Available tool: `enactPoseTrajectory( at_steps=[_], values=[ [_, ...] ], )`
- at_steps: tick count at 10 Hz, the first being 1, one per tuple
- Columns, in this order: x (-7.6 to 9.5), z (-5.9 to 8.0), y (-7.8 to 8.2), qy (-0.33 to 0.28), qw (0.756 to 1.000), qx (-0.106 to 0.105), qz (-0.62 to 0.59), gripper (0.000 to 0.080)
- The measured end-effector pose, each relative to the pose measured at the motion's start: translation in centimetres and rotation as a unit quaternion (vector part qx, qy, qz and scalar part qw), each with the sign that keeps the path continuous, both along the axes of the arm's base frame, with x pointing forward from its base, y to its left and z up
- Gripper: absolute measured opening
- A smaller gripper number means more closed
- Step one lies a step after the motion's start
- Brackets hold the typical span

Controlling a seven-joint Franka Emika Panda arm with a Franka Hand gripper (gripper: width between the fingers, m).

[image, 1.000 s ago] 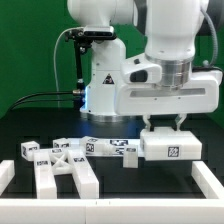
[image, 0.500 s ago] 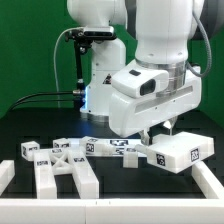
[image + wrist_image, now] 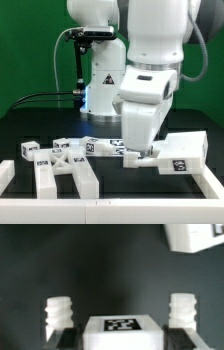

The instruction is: Assemble chair

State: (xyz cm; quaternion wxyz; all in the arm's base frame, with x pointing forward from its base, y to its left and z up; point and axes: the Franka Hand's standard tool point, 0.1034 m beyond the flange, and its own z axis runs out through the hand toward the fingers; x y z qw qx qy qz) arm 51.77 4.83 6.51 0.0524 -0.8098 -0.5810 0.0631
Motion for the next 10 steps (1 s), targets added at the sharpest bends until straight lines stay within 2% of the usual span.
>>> enactPoseTrajectory(
  at_steps=[3,5,6,7,8,10],
  values=[
    [-0.2,-0.3,-1.0,0.001,0.996,0.004,0.09,0.0368],
    [1.7,-1.1,-3.2,-0.052,0.975,0.013,0.215,0.0368],
    [2.6,-0.9,-4.1,-0.081,0.957,0.014,0.28,0.0368],
    [2.8,-1.0,-4.6,-0.099,0.941,0.017,0.322,0.0368],
    [2.2,-1.3,-4.7,-0.081,0.939,0.025,0.332,0.0368],
    [2.2,-1.3,-5.7,-0.072,0.916,0.011,0.395,0.0368]
  ],
)
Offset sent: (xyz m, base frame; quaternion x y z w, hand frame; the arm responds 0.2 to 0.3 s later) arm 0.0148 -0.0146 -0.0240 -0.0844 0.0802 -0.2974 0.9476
